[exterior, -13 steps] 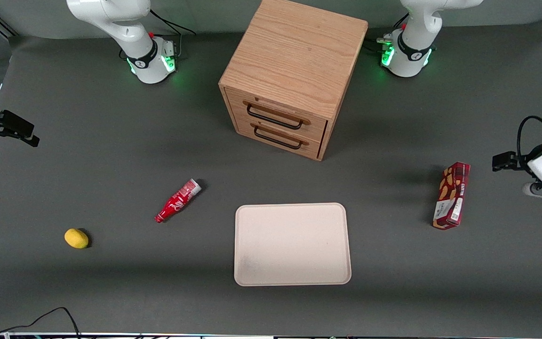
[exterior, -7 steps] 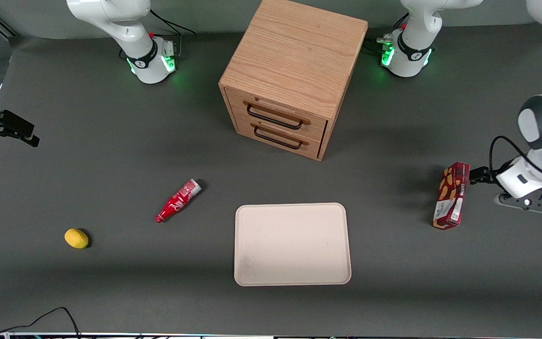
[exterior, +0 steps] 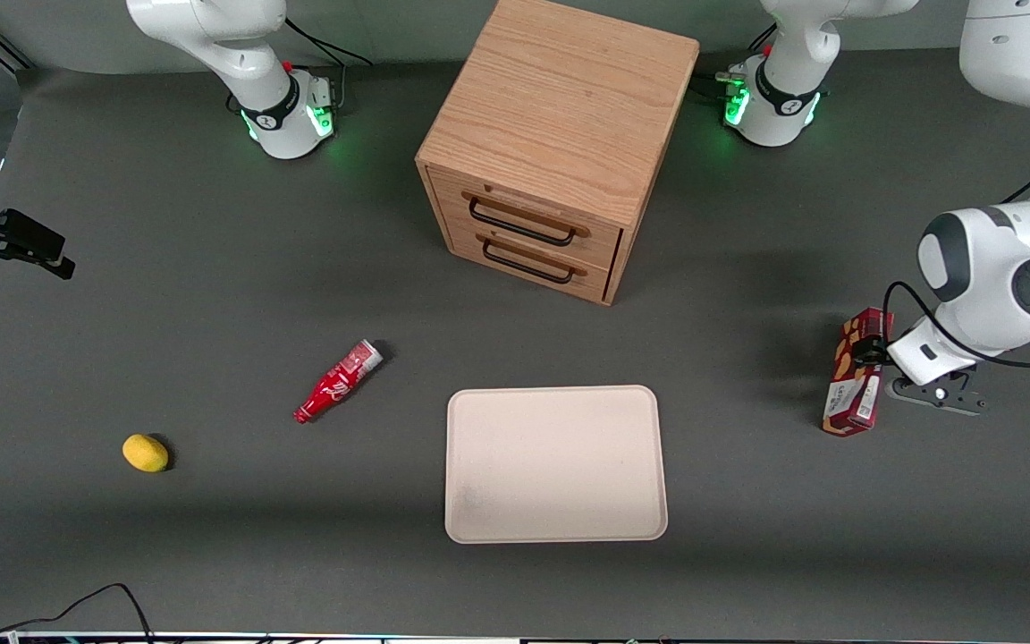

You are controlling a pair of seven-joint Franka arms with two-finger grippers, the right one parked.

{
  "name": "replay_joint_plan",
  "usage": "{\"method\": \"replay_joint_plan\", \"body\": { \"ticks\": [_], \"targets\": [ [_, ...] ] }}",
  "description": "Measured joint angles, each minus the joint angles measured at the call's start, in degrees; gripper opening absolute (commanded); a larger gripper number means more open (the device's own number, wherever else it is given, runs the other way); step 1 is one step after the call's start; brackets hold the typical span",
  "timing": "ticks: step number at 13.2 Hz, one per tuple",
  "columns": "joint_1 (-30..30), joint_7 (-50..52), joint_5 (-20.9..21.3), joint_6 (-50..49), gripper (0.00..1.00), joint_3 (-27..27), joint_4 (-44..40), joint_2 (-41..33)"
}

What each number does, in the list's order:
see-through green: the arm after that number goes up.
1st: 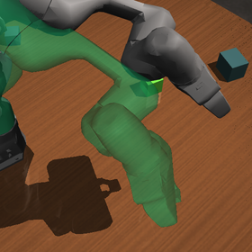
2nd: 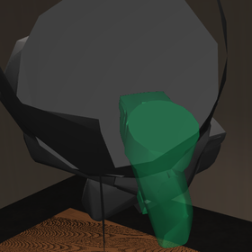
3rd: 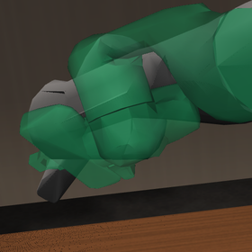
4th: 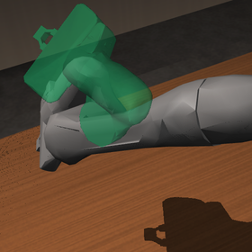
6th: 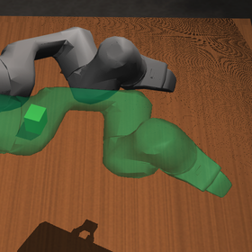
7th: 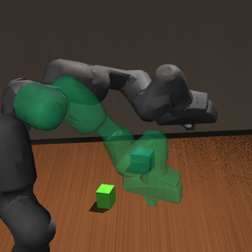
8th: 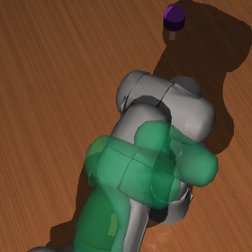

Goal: Place red cookie box on tray
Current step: 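Move the left gripper down over the red cookie box, then close the left gripper on the end of the red cookie box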

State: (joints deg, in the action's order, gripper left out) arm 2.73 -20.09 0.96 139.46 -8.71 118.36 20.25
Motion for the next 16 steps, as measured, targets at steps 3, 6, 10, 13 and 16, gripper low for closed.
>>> {"method": "replay_joint_plan", "body": {
  "ticks": [3,6,10,13,16],
  "targets": [
    [0.14,0.00,-0.83,3.45,1.00,0.23,1.43,1.21],
    [0.14,0.00,-1.76,4.05,0.94,0.24,1.65,1.58],
    [0.15,0.00,-2.14,4.19,0.25,0.52,1.83,1.58],
    [0.15,0.00,-2.70,4.72,0.00,0.58,1.99,1.58],
    [0.16,0.00,-2.89,5.51,0.00,0.61,2.55,1.58]
  ]
}}
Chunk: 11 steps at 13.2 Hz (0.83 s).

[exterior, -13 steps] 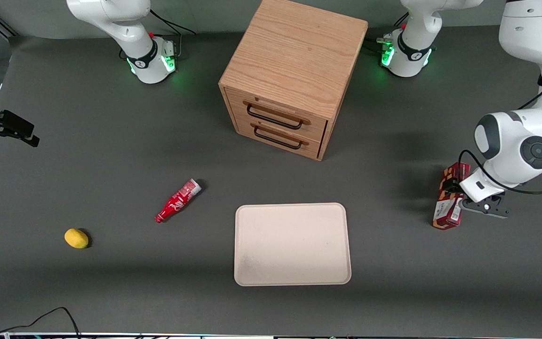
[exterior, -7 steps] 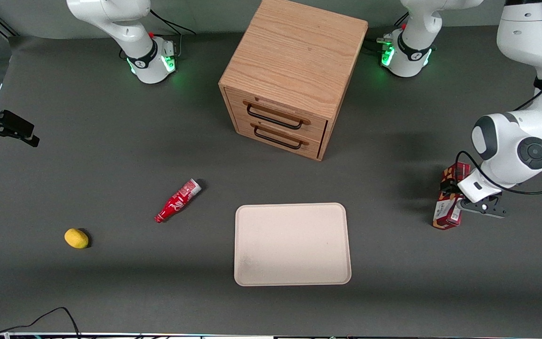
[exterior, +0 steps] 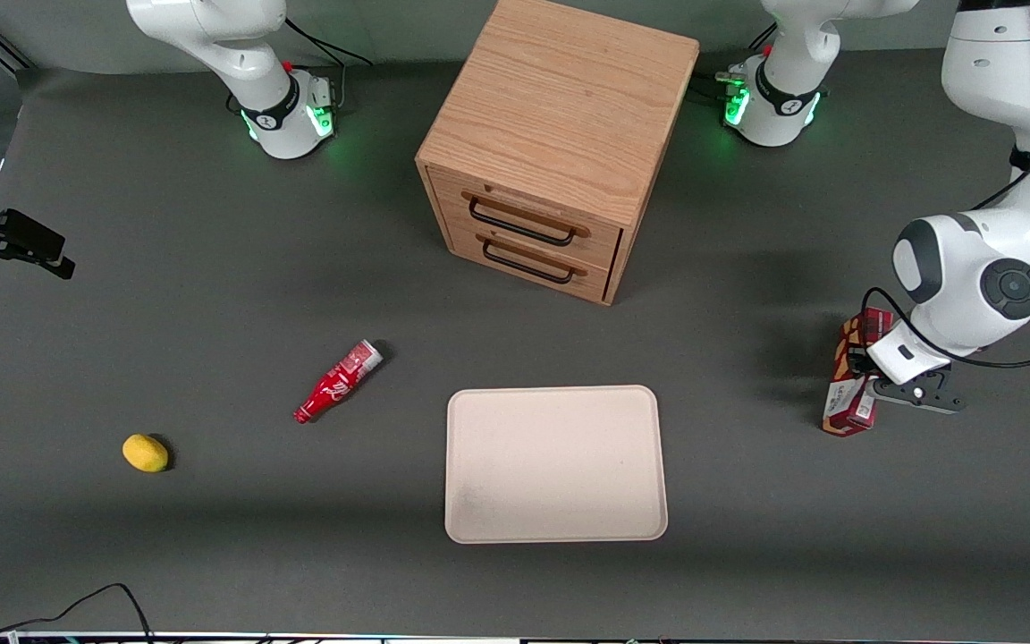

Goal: Place red cookie box on tray
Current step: 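Close the left gripper on the end of the red cookie box, then lift the red cookie box upright with the left gripper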

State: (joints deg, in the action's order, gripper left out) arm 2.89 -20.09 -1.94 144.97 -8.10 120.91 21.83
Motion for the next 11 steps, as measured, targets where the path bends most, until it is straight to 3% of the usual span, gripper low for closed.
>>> {"method": "replay_joint_plan", "body": {
  "ticks": [7,11],
  "targets": [
    [0.21,0.00,-0.11,-0.51,0.00,0.22,-0.13,-0.85],
    [0.54,0.02,-0.25,-14.23,0.00,0.30,-5.58,-5.63]
  ]
}}
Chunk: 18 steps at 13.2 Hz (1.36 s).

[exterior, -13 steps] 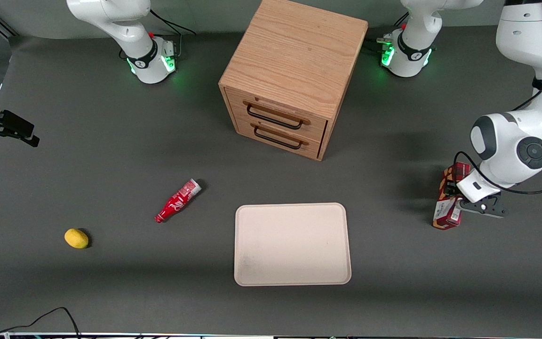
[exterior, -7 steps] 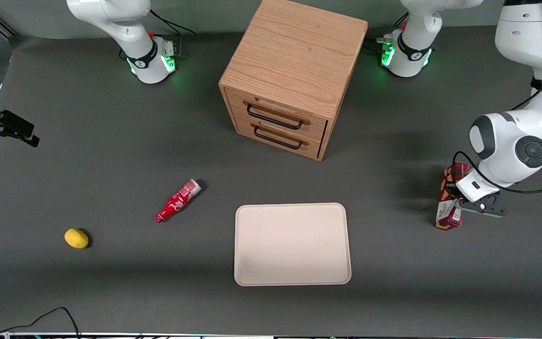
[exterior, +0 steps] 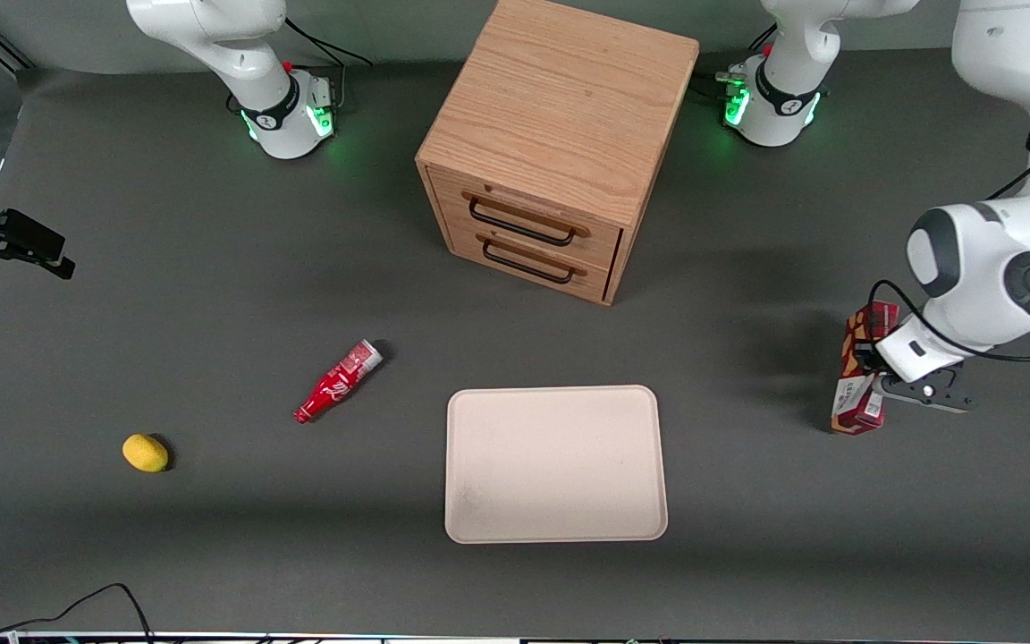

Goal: Place red cookie box on tray
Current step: 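Lift the red cookie box upright with the left gripper, then carry the upright box over the cream tray with the left gripper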

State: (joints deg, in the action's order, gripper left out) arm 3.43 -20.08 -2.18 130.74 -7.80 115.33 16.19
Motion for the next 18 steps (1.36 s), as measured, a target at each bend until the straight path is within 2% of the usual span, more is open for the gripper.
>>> {"method": "replay_joint_plan", "body": {
  "ticks": [5,8,11,15,18],
  "targets": [
    [0.07,1.67,-0.08,-30.30,0.00,0.00,-19.47,-5.20],
    [0.29,2.37,-0.08,-41.48,0.00,0.01,-30.00,-5.51],
    [0.41,2.50,-0.08,-45.88,0.00,0.01,-35.22,-5.44],
    [0.78,4.37,-0.43,-46.39,0.00,0.26,-36.42,-4.67],
    [2.21,12.11,-0.85,-46.10,0.00,4.46,-37.31,-3.27]
  ]
}}
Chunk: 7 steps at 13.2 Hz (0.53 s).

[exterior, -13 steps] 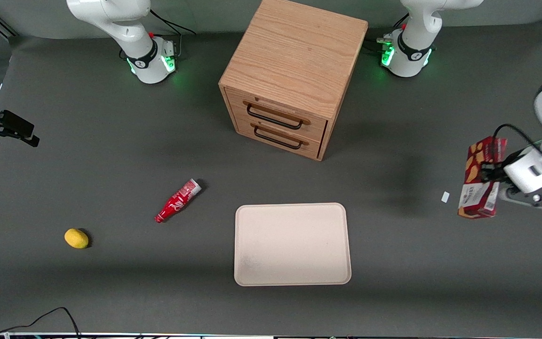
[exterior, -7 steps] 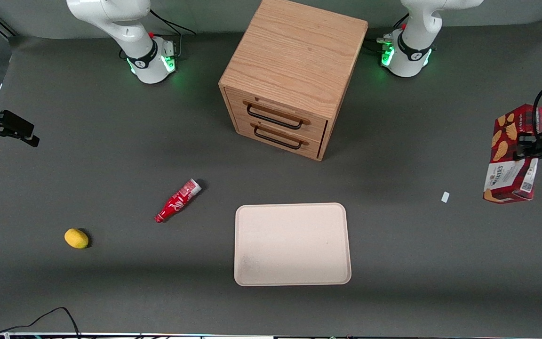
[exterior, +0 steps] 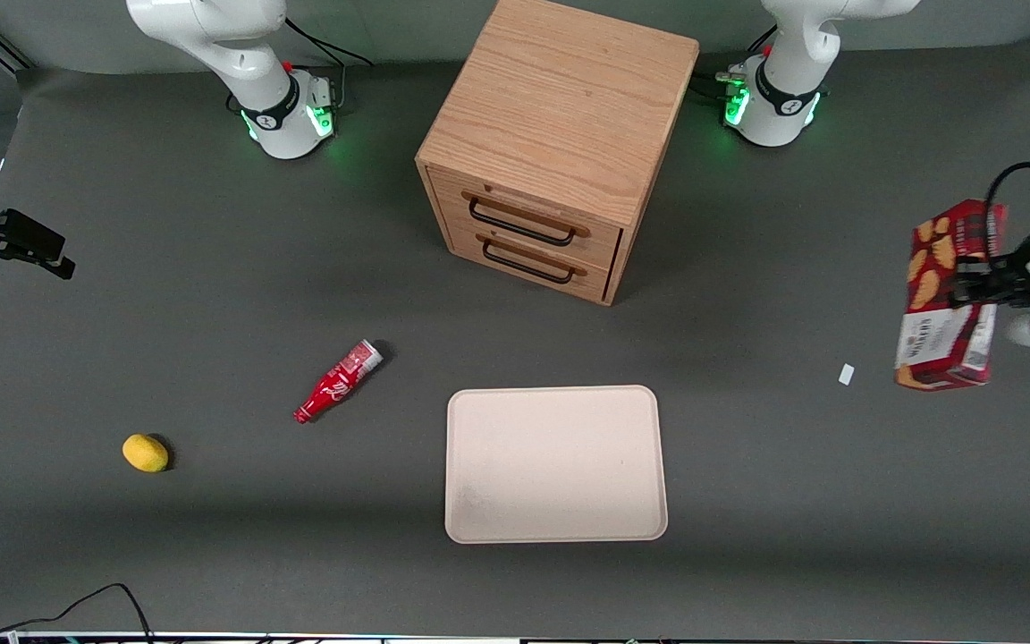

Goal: Place red cookie box on tray
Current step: 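Carry the upright box over the cream tray with the left gripper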

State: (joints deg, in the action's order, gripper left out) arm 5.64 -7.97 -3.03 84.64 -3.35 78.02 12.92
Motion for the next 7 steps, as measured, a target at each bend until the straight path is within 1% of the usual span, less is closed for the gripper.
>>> {"method": "replay_joint_plan", "body": {
  "ticks": [2,4,5,7],
  "targets": [
    [0.83,7.61,-0.04,0.46,0.00,4.51,-3.03,2.69],
    [1.42,14.85,-0.06,1.30,0.00,8.67,-7.22,7.13],
    [2.18,18.38,-0.06,2.06,0.00,10.22,-9.60,9.94],
    [5.37,24.22,0.11,5.64,0.00,11.45,-13.86,15.78]
  ]
}}
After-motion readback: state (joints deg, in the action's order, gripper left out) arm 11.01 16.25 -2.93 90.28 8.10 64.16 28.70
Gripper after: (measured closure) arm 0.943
